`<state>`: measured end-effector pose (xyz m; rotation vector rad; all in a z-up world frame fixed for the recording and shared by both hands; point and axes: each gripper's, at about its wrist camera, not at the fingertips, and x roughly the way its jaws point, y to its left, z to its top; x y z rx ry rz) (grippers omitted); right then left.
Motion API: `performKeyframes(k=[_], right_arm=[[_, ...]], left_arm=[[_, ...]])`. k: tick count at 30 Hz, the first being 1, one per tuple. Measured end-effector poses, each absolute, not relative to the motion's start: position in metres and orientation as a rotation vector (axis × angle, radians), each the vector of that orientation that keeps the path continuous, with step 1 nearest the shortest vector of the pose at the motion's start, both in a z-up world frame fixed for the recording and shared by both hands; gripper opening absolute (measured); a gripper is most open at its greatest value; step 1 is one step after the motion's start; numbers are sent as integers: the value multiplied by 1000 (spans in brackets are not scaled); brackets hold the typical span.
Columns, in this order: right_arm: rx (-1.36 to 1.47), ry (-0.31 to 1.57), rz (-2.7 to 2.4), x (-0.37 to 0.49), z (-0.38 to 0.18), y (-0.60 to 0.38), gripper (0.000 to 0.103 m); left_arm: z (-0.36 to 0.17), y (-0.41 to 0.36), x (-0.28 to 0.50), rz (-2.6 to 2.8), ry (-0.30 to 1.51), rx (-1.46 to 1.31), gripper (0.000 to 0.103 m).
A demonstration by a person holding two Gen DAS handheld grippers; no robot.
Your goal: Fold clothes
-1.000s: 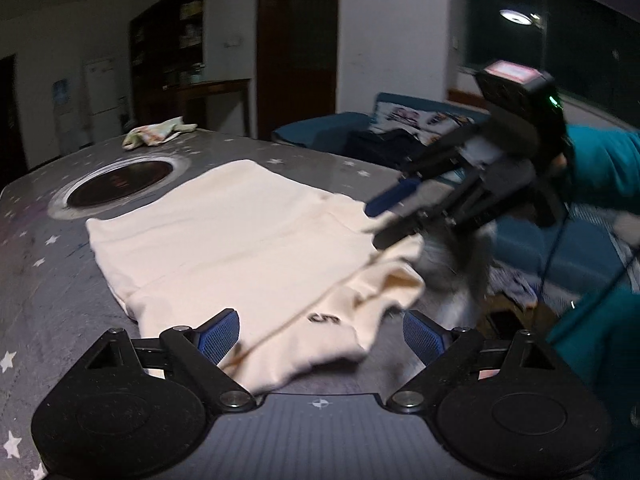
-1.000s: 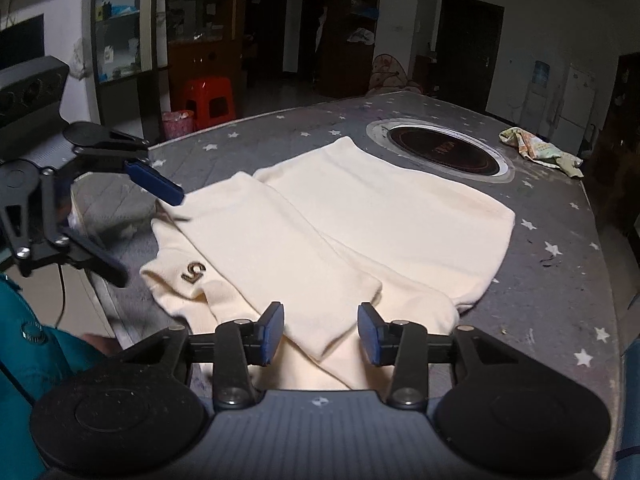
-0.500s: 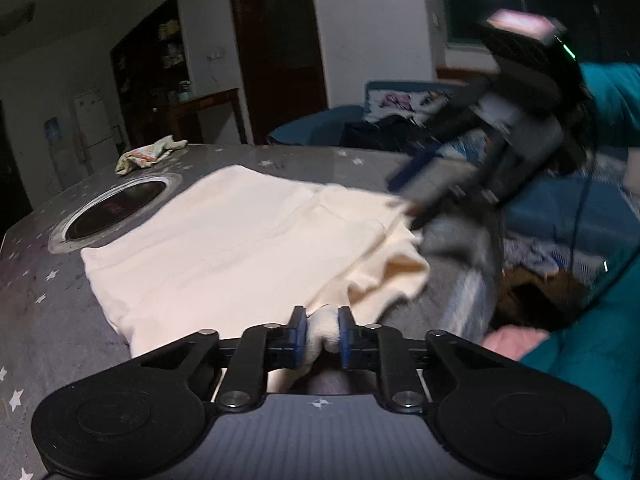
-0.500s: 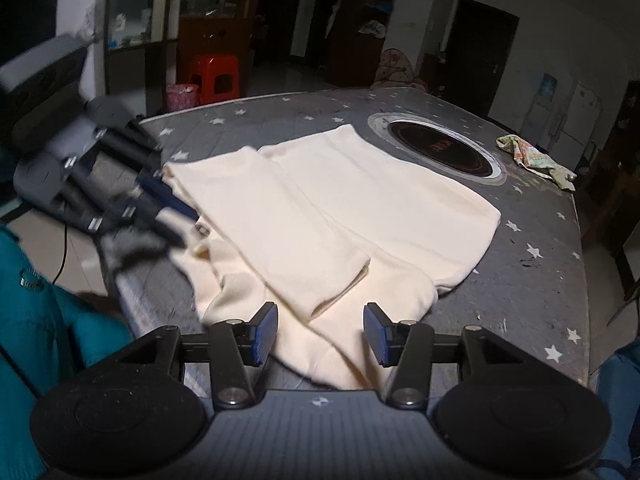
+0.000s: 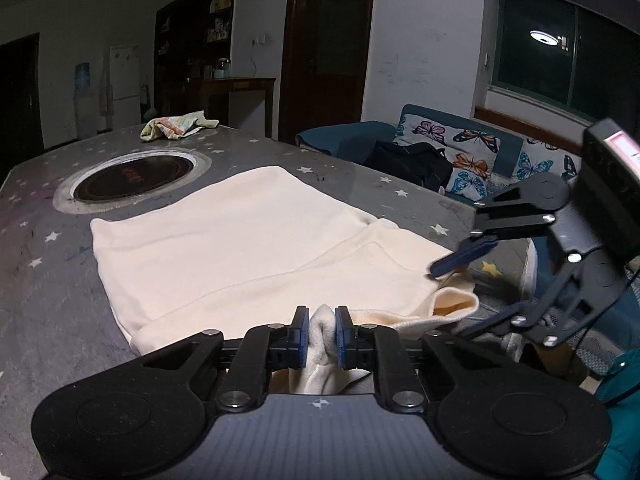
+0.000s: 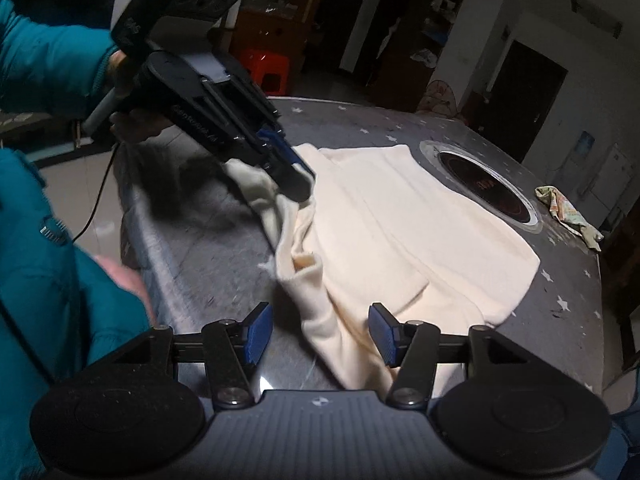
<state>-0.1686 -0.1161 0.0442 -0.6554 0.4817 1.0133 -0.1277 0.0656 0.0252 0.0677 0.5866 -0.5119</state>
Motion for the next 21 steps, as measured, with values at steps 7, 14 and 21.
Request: performKeyframes(k=[7, 14, 21], right_arm=[[-504, 581, 1021, -137, 54, -114, 14], [-399, 637, 1011, -114, 63, -116, 12], [-351, 658, 987, -104, 67, -114, 12]], left_arm=[[30, 76, -154, -507, 570, 112, 56], [22, 68, -178, -507, 549, 265, 70], [6, 66, -174, -477, 550, 362, 62]])
